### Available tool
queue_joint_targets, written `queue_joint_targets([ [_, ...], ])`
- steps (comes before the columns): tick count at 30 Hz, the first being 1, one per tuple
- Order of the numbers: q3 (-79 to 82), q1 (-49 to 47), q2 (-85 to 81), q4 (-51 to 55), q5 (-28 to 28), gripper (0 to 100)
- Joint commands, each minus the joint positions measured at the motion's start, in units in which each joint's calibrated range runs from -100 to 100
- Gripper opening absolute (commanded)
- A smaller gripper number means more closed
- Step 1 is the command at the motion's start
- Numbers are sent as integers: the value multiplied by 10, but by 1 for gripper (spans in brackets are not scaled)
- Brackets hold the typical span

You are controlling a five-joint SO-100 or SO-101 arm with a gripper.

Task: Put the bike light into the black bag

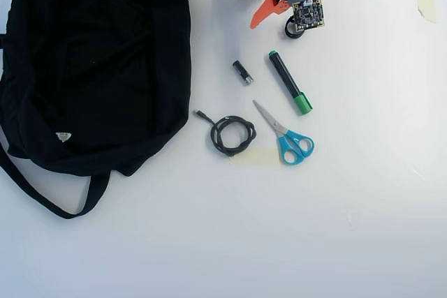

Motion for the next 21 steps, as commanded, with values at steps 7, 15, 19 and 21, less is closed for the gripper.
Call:
queue_joint_targets([
  [7, 37, -4, 4, -55, -1, 44],
  [15, 68, -7, 4, -114, -8, 44],
  [19, 78, -10, 4, -130, -16, 44],
  [21, 78, -10, 4, -130, -16, 44],
])
